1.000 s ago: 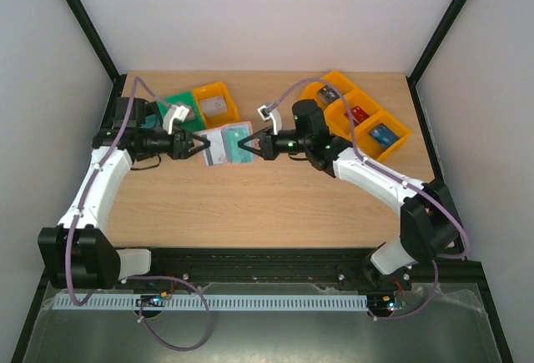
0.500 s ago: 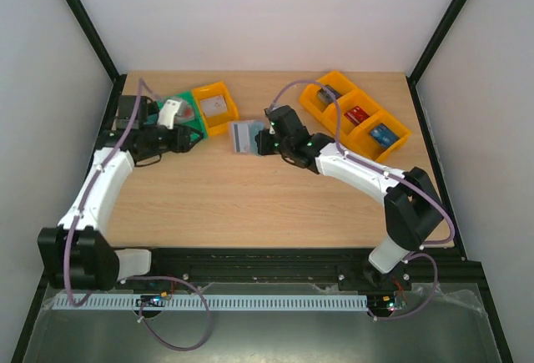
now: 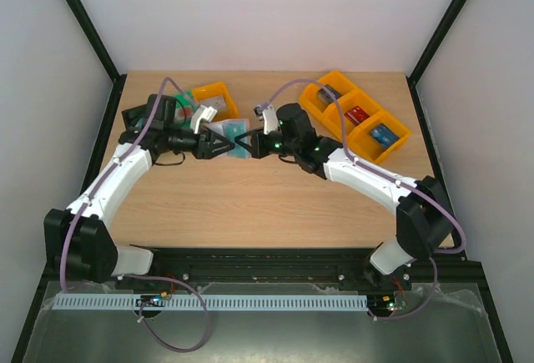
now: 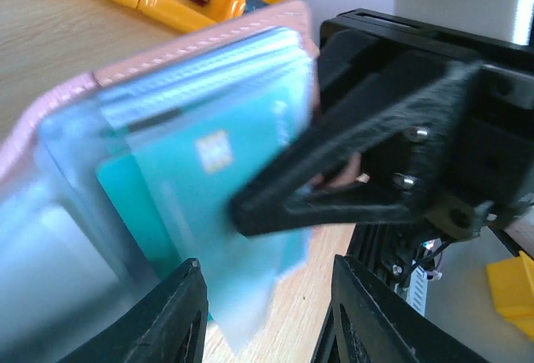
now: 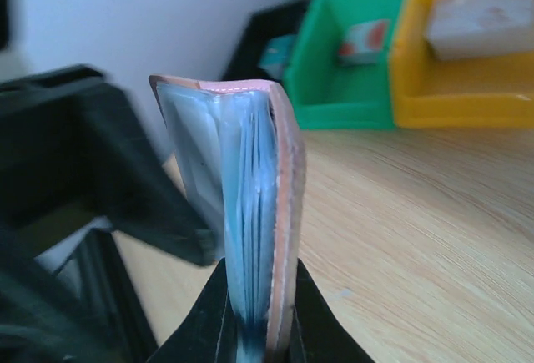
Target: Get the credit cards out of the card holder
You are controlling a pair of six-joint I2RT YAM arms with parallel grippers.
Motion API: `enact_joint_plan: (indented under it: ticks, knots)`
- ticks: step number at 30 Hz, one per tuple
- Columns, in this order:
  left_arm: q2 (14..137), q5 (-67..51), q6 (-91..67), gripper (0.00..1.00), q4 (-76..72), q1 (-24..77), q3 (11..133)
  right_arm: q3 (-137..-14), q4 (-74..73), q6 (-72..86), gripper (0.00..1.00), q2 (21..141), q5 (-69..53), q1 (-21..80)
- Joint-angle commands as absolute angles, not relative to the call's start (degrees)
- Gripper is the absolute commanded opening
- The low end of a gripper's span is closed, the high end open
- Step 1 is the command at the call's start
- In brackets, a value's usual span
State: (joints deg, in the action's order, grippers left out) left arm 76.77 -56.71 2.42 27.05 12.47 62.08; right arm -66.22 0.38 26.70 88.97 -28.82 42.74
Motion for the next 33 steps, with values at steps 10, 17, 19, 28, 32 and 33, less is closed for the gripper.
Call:
enact_joint_plan:
  ticks: [10,17,19,28,32,33]
  knots:
    - [73.85,-66.13,-2.07,0.4,21.26,5.1,59.42,-61.93,24.15,32.38,0.01,83.57,-51.64,41.2]
    - [72.84,-65.99,0.34,0.39,22.92,8.61,59.45,-61.68,32.39,38.12,0.02,84.96,-53.73,41.16]
    - [73.03,-66.75,0.13,0.38,22.6,8.61,59.56,-61.41,34.65,39.37,0.02,85.15,-54.36,41.2]
    - [73.3,-70.18,1.7,0.02,24.03,10.55,62.79,-61.17,34.75,39.34,0.01,86.85,-54.13,41.17]
    - [73.05,-72.82,2.13,0.02,24.71,10.24,62.82,-61.3,32.18,37.16,0.03,86.55,-54.01,41.08]
    - [72.99,-73.15,2.19,0.02,24.98,9.87,62.84,-61.1,31.81,36.93,0.06,86.37,-54.15,40.93]
